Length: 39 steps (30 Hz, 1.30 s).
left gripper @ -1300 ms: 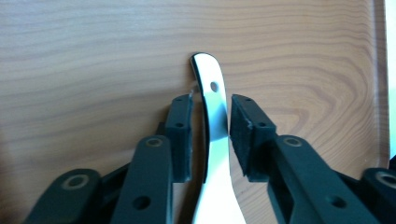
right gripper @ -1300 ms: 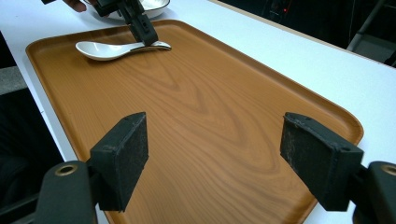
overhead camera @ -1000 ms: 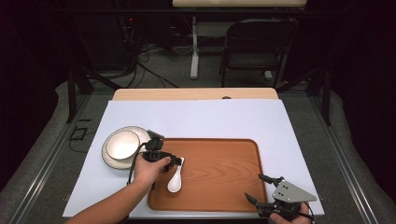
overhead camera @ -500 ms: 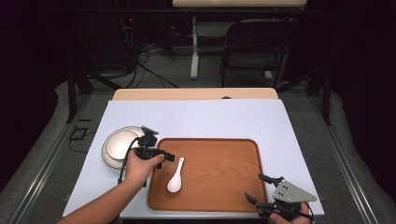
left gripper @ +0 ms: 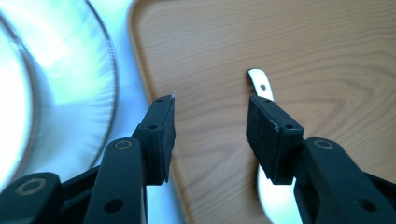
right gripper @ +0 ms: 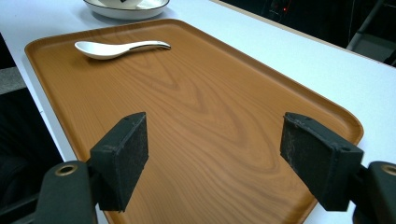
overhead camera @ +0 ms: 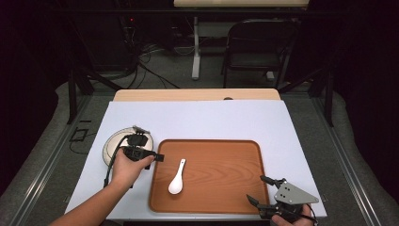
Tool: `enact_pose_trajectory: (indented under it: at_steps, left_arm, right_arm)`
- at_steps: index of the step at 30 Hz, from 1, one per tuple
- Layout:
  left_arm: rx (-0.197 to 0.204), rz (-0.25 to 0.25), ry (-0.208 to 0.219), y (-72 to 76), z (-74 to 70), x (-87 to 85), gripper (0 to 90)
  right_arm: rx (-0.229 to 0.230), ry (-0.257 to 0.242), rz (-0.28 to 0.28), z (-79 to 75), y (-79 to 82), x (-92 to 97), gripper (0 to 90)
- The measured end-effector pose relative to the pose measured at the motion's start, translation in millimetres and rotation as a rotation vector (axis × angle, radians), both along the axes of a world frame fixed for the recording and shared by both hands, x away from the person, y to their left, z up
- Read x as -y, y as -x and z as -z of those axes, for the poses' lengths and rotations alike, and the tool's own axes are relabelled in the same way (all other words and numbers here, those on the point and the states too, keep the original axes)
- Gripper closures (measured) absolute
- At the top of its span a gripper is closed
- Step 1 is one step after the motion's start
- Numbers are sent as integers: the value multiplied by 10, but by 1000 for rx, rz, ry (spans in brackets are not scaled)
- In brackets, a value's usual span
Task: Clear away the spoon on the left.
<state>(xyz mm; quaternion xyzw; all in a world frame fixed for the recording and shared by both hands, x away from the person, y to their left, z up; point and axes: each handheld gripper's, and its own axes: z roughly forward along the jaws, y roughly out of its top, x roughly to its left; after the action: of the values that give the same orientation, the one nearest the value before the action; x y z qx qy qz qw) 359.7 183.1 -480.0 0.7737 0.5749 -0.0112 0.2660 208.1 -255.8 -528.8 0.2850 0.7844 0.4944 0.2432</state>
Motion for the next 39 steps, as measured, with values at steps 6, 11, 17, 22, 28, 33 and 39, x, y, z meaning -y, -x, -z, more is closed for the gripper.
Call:
enact_pose_trajectory:
  at_steps: [6, 11, 17, 22, 28, 33, 39]
  left_arm:
    - [26, -23, -15, 52, -54, -162, 484]
    - [40, -44, -10, 102, -72, -300, 487]
    - [54, -41, -1, 203, -114, -438, 506]
    - [102, -40, 2, 329, -179, -549, 514]
    - [133, -21, -7, 510, -175, -672, 504]
    - [147, -31, -6, 609, -108, -737, 500]
    - [181, -44, -52, 746, 44, -817, 499]
  right_arm:
    - [0, 2, 0, 0, -2, 0, 230]
    - [-2, 2, 1, 0, -4, -2, 230]
    - [-2, 3, 3, 0, -5, -2, 230]
    - [-2, 3, 3, 0, -6, -4, 229]
    - [-3, 3, 4, 0, -6, -4, 229]
    - [-4, 4, 5, 0, -9, -5, 229]
    - [-3, 4, 7, 0, -7, -4, 229]
